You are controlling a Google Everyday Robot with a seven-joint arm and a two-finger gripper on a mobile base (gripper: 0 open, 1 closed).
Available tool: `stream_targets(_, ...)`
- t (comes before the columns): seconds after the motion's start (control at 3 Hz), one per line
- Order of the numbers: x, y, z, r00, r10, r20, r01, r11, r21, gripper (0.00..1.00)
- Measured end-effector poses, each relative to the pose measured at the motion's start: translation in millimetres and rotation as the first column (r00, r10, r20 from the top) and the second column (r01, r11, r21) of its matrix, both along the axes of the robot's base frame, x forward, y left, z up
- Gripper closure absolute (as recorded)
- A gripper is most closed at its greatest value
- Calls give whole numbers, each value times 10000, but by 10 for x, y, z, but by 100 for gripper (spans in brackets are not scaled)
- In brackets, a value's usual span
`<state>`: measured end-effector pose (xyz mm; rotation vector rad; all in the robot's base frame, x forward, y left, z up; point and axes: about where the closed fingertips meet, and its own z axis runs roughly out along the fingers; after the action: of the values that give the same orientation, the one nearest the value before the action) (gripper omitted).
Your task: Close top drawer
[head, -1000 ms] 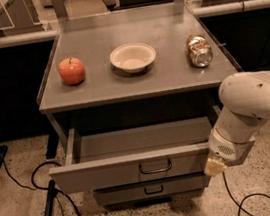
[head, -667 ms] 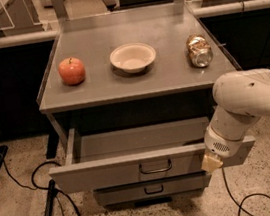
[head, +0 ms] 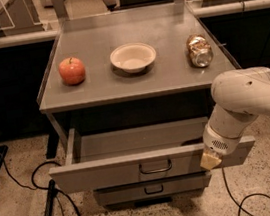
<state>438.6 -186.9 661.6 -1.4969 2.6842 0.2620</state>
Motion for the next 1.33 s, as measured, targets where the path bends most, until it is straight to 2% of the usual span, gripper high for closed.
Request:
stream_targets(1.0,0,0,0,10000,0,0,0,10000,0,12)
stream_targets(1.33,-1,0,0,10000,1,0,-1,10000,-1,0)
